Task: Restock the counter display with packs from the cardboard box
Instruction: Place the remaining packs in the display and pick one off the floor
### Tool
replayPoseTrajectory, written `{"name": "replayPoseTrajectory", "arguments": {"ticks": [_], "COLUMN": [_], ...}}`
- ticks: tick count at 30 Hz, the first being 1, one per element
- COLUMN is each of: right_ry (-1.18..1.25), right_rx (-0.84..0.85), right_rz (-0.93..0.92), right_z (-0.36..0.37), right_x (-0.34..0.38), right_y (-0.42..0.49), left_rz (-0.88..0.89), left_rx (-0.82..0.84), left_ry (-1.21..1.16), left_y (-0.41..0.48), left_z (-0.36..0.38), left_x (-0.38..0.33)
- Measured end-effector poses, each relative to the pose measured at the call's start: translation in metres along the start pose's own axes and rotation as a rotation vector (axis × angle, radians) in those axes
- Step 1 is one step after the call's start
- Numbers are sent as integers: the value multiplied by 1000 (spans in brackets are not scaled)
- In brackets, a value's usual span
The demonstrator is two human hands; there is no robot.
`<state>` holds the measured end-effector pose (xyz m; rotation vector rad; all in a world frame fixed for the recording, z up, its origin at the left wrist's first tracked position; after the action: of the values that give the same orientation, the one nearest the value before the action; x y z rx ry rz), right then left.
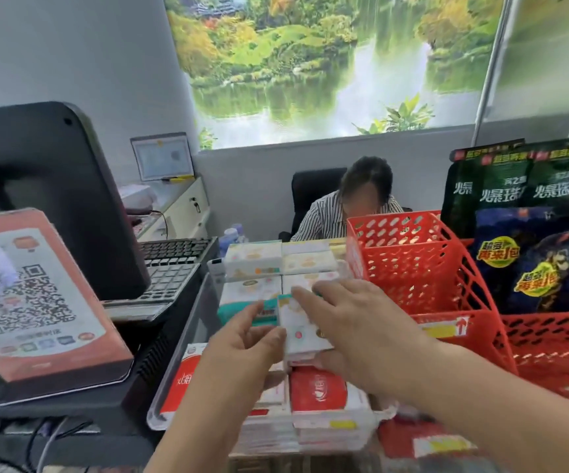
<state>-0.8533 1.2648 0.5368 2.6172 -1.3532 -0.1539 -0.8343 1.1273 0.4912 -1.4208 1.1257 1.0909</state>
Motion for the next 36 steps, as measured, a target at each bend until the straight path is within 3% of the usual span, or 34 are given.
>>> {"name": "replayPoseTrajectory", "arguments": {"ticks": [2,12,23,32,36], "right_ry": [1,37,115,166,212], "right_rx": [-28,159,312,296,187], "right_rz": [35,217,266,280,317], "right_z": [1,29,49,42,23], "right_x": [-22,-98,-106,-98,-87], "right_y": [27,126,154,144,124], "left_rz": [16,111,84,99,116], "left_rx": [-27,98,159,172,185], "left_ry": [36,173,227,255,255], "left_y": [9,57,83,85,79], "left_z": [-9,-24,-24,-24,-23], "left_x": [-5,-21,-10,-6,-9]}}
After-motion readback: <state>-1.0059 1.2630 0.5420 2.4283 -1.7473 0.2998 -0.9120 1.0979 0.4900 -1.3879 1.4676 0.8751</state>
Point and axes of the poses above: each hand's wrist, its own y-axis towards the middle knuckle, its own z-axis out of the palm, x = y × z, the point moved 8 cm from there along y, towards the middle knuckle, and after that the axes turned 5 degrees about y, right-handed, at the moved point
